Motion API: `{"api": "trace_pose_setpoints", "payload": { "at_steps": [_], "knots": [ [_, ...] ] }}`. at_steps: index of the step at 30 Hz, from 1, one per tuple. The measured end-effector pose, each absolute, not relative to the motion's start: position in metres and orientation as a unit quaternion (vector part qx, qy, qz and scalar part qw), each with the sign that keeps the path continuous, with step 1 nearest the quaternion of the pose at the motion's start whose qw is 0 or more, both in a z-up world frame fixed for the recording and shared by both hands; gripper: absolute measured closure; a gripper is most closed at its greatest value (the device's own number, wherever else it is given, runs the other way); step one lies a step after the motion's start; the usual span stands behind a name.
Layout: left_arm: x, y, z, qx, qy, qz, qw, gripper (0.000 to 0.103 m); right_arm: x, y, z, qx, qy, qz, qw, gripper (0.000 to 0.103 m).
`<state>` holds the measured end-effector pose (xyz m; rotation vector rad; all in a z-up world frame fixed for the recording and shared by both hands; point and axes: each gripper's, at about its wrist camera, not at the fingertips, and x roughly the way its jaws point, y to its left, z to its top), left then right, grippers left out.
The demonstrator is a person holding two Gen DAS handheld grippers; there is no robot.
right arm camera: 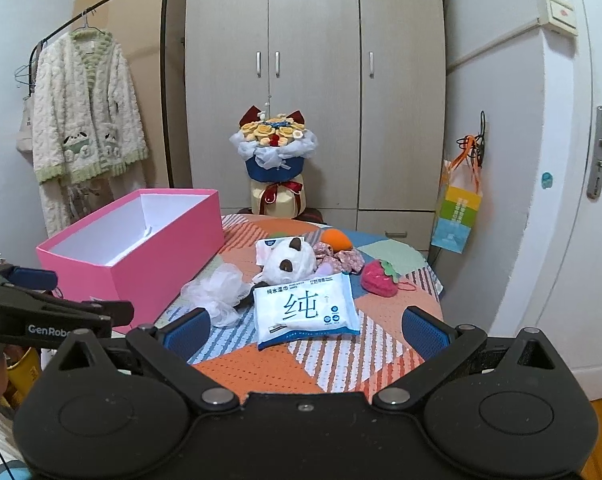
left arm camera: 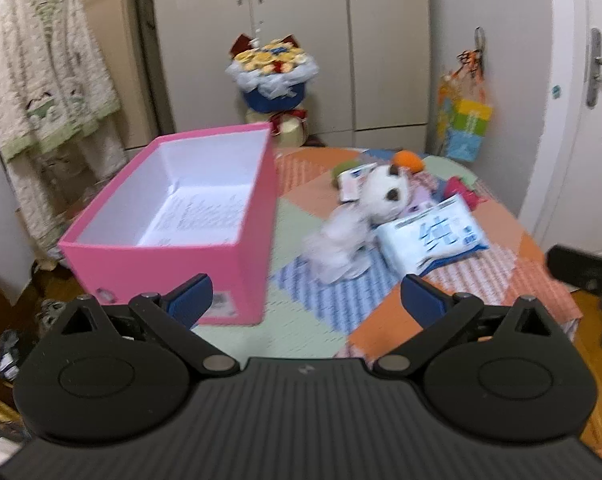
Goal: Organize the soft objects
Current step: 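Move the left tool toward the white wet-wipes pack on the table, then close the left gripper on the white wet-wipes pack and lift it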
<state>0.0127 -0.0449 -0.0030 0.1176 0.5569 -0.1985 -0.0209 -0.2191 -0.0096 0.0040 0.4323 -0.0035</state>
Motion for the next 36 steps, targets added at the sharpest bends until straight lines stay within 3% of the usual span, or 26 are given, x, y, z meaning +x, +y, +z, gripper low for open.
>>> {"api": "trace_pose_setpoints", "payload": {
  "at_steps": [8,15,18,20,22,33,36],
  "knots": [
    [0.05,-0.073,-0.019,0.042,0.267,-0.158,0.95,0.001,0.011,-0.243,-0.044,-0.053,0.154,0.02,0.986,0.0],
    [0.093,-0.103,-0.052,0.031,0.278,-0.199,0.939,0.004,0.07,-0.259,-0.083,-0.077,0.217,0.051,0.972,0.0],
    [0.109,-0.112,-0.068,0.01,0.296,-0.225,0.928,0.013,0.088,-0.261,-0.092,-0.065,0.234,0.085,0.966,0.0],
    [0.122,-0.116,-0.078,-0.009,0.318,-0.243,0.917,0.027,0.1,-0.258,-0.098,-0.072,0.243,0.094,0.963,0.001],
    [0.133,-0.12,-0.087,-0.026,0.334,-0.25,0.908,0.032,0.11,-0.256,-0.105,-0.075,0.251,0.103,0.96,0.001],
    [0.164,-0.124,-0.111,-0.084,0.387,-0.267,0.879,0.032,0.14,-0.256,-0.121,-0.083,0.258,0.116,0.955,0.001],
    [0.162,-0.126,-0.111,-0.074,0.383,-0.264,0.882,0.033,0.145,-0.257,-0.124,-0.067,0.268,0.131,0.952,0.01]
  ]
}}
